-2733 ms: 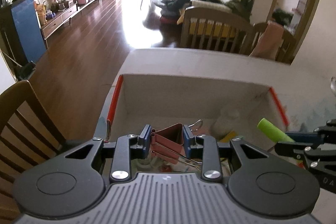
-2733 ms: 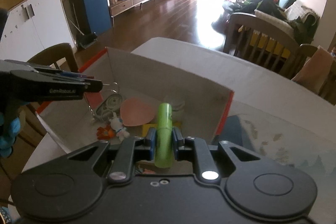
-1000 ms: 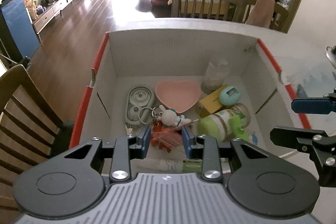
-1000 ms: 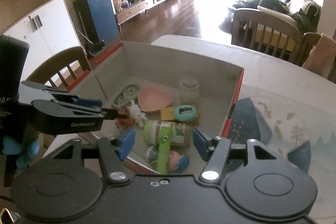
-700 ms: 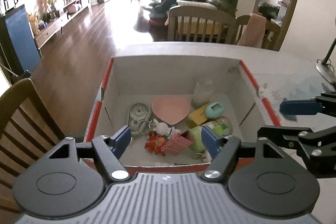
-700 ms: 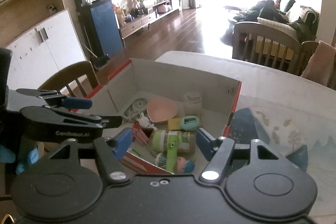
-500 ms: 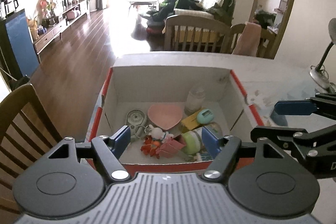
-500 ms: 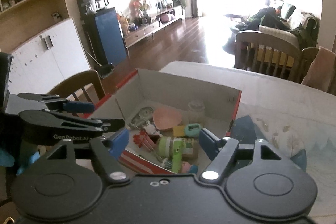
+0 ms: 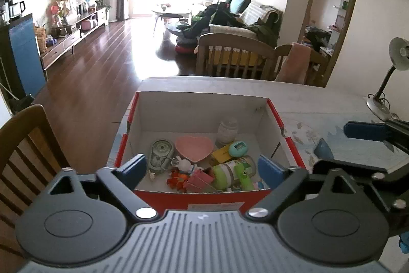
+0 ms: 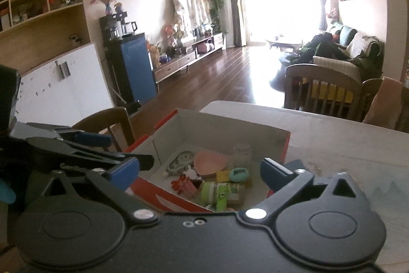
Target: Organize rigid objects
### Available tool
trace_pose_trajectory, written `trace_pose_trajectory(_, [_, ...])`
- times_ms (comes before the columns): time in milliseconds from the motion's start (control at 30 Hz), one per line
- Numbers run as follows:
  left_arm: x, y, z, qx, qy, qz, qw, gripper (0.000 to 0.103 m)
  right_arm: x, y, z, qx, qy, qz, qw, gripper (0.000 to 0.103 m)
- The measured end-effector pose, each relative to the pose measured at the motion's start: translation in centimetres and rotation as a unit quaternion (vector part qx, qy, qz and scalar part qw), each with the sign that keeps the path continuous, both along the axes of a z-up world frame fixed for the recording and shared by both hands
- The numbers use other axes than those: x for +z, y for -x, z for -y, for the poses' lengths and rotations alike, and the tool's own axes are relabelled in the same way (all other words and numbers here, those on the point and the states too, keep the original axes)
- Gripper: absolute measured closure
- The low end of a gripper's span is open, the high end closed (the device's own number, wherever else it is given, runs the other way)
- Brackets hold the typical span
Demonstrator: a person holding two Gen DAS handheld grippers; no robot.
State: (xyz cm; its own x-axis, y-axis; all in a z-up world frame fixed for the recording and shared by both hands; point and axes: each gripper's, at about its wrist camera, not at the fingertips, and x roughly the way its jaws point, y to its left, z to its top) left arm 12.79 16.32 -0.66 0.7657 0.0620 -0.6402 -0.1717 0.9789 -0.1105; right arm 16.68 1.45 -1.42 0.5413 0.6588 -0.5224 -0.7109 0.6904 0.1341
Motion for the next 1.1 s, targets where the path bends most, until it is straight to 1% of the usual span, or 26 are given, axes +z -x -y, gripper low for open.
trace_pose_trajectory(33, [0.1,0.1,0.0,0.0,0.002,0.002,1.0,0.001,0.0,0.1,0.1,-0.003,-0.002,0.002,1.0,0.001])
trace_pose_trajectory(200, [0.2,0.5,0.1,0.003,0.002,0.003,1.0,0.001,-0.1,0.4,0.5,-0.014,-0.002,0.006,1.0,0.0])
trace_pose_trajectory(367, [0.8,1.3,0.8,0.006,-0.026,0.011,0.9996,0.001,-0.3,1.0,1.0,-0.021,-0.008,0.002,1.0,0.0])
trace_pose_trajectory(567, [1.3,2.0,1.4,0.009,-0.04,0.018,0.999,0.001,-0.4,1.2,1.5,-0.027,-0.011,0.002,1.0,0.0])
trace_pose_trajectory(767, [1.3,2.0,1.7,0.003,-0.034,0.017,0.9993,0.001,-0.5,1.6,1.8,-0.031,-0.011,0.001,0.999,0.0])
trace_pose_trajectory(1033, [1.0,1.7,2.8,-0.007,-0.06,0.023,0.998,0.001,-0.5,1.8,2.4,-0.041,-0.009,0.001,0.999,0.0])
trace_pose_trajectory(1100, [1.0,1.6,3.0,-0.008,-0.06,0.023,0.9979,0.001,-0.6,1.6,2.8,-0.045,-0.008,-0.001,0.999,0.0])
